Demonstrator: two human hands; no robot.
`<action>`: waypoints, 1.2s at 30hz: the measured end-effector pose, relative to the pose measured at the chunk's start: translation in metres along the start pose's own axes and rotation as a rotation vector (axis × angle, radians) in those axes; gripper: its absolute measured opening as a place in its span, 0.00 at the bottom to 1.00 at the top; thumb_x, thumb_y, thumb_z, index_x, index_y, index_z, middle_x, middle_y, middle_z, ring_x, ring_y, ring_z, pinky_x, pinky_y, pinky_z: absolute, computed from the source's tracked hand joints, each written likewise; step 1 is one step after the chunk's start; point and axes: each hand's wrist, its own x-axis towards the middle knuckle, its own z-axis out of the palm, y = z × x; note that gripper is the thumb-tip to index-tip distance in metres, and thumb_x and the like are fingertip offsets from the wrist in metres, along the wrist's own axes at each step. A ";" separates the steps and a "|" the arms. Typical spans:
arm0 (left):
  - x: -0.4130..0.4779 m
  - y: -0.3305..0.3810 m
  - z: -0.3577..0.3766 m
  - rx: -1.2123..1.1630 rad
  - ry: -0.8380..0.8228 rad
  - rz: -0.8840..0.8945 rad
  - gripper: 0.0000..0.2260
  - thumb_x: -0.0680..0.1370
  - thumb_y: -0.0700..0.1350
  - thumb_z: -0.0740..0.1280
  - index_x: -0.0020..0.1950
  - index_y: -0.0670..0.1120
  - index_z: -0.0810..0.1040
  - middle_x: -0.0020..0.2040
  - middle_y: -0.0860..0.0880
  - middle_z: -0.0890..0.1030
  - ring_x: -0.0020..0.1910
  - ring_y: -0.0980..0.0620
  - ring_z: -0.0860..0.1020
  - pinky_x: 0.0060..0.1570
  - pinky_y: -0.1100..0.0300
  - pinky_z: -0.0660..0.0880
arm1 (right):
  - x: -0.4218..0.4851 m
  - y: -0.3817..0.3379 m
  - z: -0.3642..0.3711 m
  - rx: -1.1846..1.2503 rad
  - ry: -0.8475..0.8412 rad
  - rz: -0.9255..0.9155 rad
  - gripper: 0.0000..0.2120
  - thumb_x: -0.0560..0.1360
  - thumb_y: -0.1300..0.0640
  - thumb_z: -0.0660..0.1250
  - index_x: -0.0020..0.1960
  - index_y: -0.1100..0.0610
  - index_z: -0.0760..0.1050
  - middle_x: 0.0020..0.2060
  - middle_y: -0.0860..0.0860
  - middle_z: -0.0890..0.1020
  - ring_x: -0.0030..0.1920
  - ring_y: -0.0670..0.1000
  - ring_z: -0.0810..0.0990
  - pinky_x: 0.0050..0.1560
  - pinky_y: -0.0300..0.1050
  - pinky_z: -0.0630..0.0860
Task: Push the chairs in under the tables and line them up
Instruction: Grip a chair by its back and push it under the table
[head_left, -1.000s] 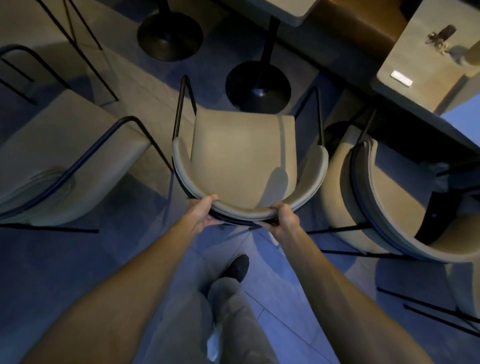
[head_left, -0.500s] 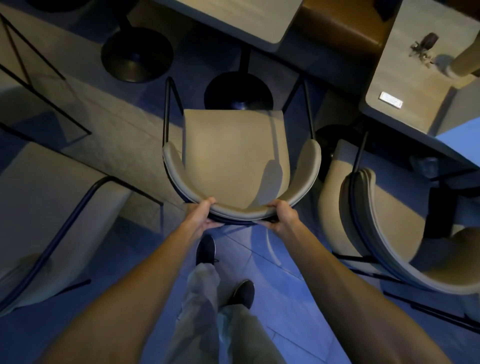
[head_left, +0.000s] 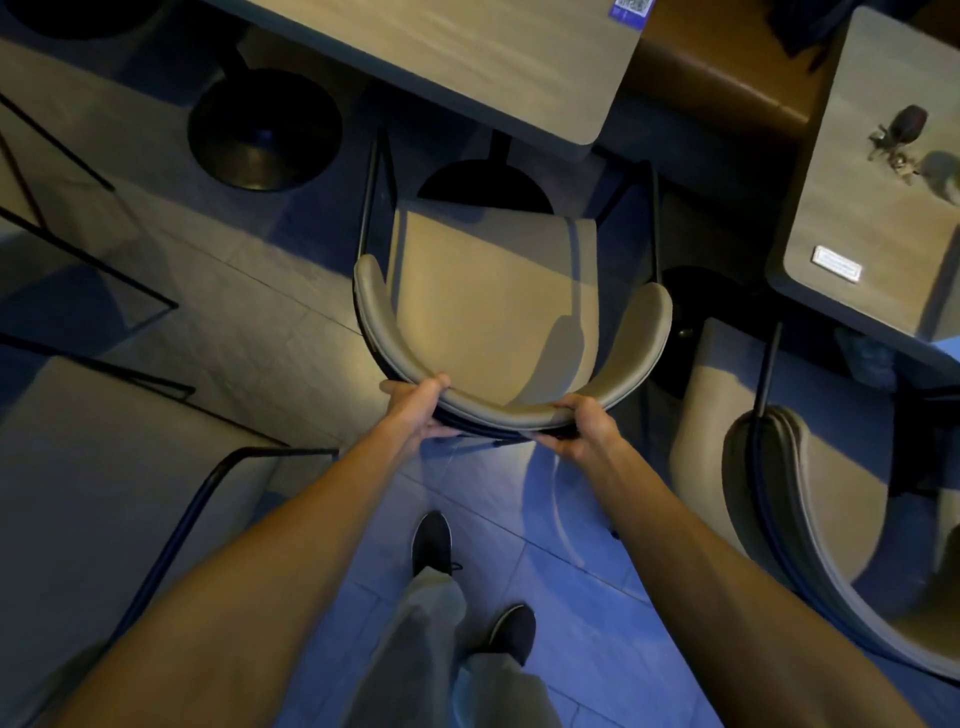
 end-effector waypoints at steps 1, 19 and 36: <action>0.003 0.009 0.002 0.004 0.004 0.006 0.30 0.73 0.43 0.72 0.69 0.47 0.58 0.60 0.41 0.76 0.50 0.39 0.81 0.35 0.45 0.82 | 0.004 -0.005 0.005 -0.001 0.004 -0.002 0.22 0.75 0.69 0.65 0.68 0.61 0.72 0.64 0.62 0.77 0.59 0.66 0.78 0.28 0.58 0.81; 0.042 0.092 0.031 0.042 0.016 0.008 0.27 0.74 0.42 0.71 0.64 0.48 0.58 0.62 0.40 0.72 0.56 0.37 0.78 0.38 0.45 0.83 | 0.016 -0.075 0.061 0.030 0.029 -0.009 0.21 0.76 0.69 0.63 0.68 0.59 0.71 0.61 0.61 0.77 0.58 0.65 0.78 0.42 0.67 0.82; 0.025 0.074 0.034 0.020 -0.033 0.048 0.28 0.77 0.53 0.71 0.73 0.44 0.67 0.57 0.45 0.77 0.51 0.42 0.82 0.45 0.51 0.84 | -0.004 -0.055 0.042 0.089 -0.102 -0.109 0.13 0.77 0.58 0.71 0.59 0.61 0.74 0.58 0.60 0.77 0.51 0.59 0.82 0.49 0.56 0.84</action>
